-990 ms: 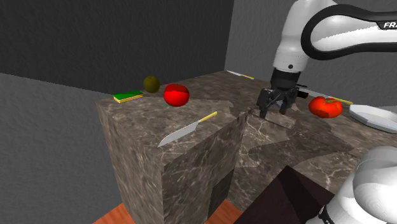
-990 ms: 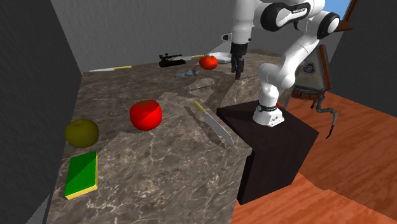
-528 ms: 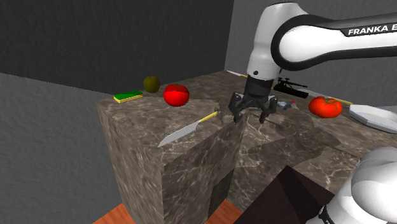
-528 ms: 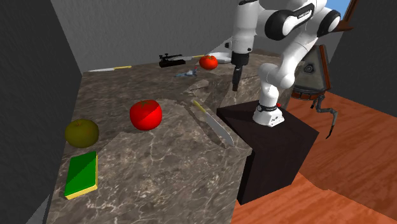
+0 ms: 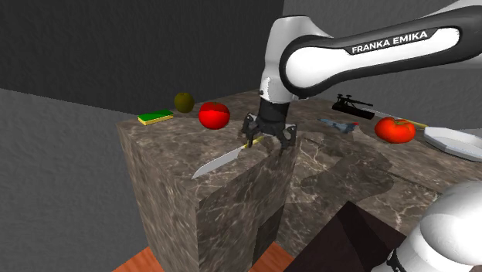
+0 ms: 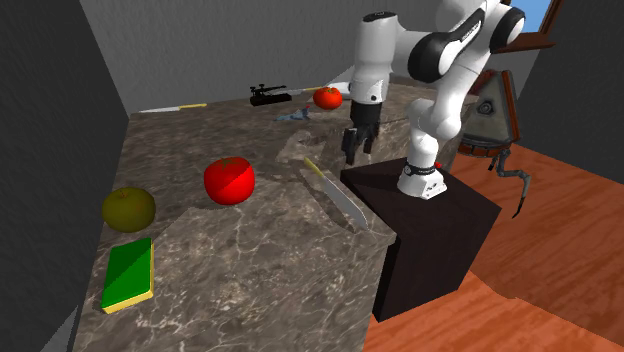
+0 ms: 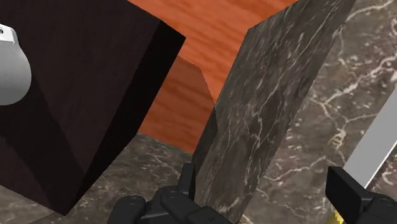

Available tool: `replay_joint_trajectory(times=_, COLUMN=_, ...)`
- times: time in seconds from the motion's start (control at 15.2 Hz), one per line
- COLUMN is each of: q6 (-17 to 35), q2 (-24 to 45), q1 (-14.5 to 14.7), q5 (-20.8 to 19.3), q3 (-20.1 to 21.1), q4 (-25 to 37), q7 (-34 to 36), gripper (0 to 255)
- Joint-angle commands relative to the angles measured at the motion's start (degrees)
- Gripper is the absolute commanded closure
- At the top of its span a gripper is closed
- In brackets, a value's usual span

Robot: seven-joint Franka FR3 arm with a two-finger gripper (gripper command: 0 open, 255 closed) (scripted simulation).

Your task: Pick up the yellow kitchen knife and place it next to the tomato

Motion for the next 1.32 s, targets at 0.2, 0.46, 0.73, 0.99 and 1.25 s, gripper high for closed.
replay_joint_trajectory(times=0.2, q6=3.40, q2=12.21, q1=-4.38, q5=-5.85, q3=6.36, q4=9.26, q7=19.92, gripper=0)
replay_joint_trajectory(times=0.46, q6=5.07, q2=20.49, q1=-5.33, q5=-11.77, q3=8.38, q4=14.88, q7=31.96, gripper=0)
replay_joint_trajectory(times=0.73, q6=7.99, q2=21.85, q1=-5.10, q5=-12.77, q3=8.41, q4=13.01, q7=32.67, gripper=0)
replay_joint_trajectory(times=0.99, q6=9.84, q2=22.83, q1=-5.00, q5=-13.53, q3=8.46, q4=11.91, q7=33.20, gripper=0)
replay_joint_trajectory(times=1.25, q6=9.84, q2=22.84, q1=-5.00, q5=-13.54, q3=8.46, q4=11.92, q7=33.21, gripper=0)
